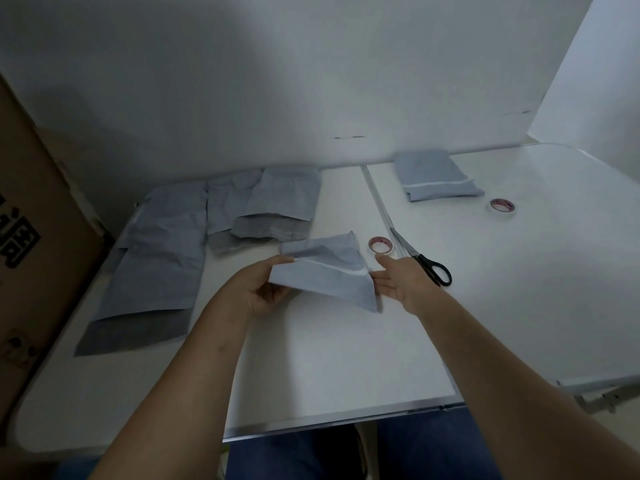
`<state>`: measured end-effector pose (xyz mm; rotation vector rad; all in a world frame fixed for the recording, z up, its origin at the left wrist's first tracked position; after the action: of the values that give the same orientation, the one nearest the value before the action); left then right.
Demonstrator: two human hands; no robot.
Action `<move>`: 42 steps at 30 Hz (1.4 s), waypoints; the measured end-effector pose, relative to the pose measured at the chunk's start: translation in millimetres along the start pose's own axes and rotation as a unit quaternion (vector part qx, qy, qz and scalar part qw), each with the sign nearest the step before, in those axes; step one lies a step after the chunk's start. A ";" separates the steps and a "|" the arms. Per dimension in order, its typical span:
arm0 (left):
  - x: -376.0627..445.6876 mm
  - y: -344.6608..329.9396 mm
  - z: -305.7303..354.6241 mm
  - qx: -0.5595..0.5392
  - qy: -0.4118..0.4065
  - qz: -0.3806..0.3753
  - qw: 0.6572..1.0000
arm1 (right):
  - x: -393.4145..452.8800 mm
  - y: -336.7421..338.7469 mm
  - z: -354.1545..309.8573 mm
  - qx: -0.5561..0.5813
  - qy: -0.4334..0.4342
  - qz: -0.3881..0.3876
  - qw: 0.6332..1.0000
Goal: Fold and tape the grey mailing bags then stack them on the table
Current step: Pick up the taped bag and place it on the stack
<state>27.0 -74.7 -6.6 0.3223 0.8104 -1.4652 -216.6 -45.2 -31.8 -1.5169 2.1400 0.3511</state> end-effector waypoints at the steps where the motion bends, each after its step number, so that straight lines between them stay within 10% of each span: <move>1: 0.2 2.6 -2.0 0.019 0.003 0.001 1.000 | 0.8 -1.9 0.8 -0.021 0.014 0.010 1.000; 9: 1.8 7.6 -15.2 0.100 -0.003 0.005 0.995 | -8.1 -8.8 8.0 -0.238 0.110 0.102 0.960; 30: 4.5 13.7 -23.6 0.183 -0.046 0.036 0.981 | -8.4 -1.9 16.6 -0.132 0.107 0.116 0.979; 42: 1.8 14.3 -24.3 0.177 -0.055 0.041 0.982 | -21.4 -1.9 11.2 0.007 -0.032 0.027 0.999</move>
<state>33.5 -58.5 -28.8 0.5306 0.4385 -1.5339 -206.5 -23.2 -29.9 -1.4239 2.1322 0.3960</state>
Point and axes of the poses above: each hand's wrist, its own x-axis towards the middle knuckle, its own y-axis out of the back of the hand, z = x × y, the point moved 3 cm from there along x, towards the middle knuckle, and after that the axes turned 1 degree about z, right-handed, at the moved point
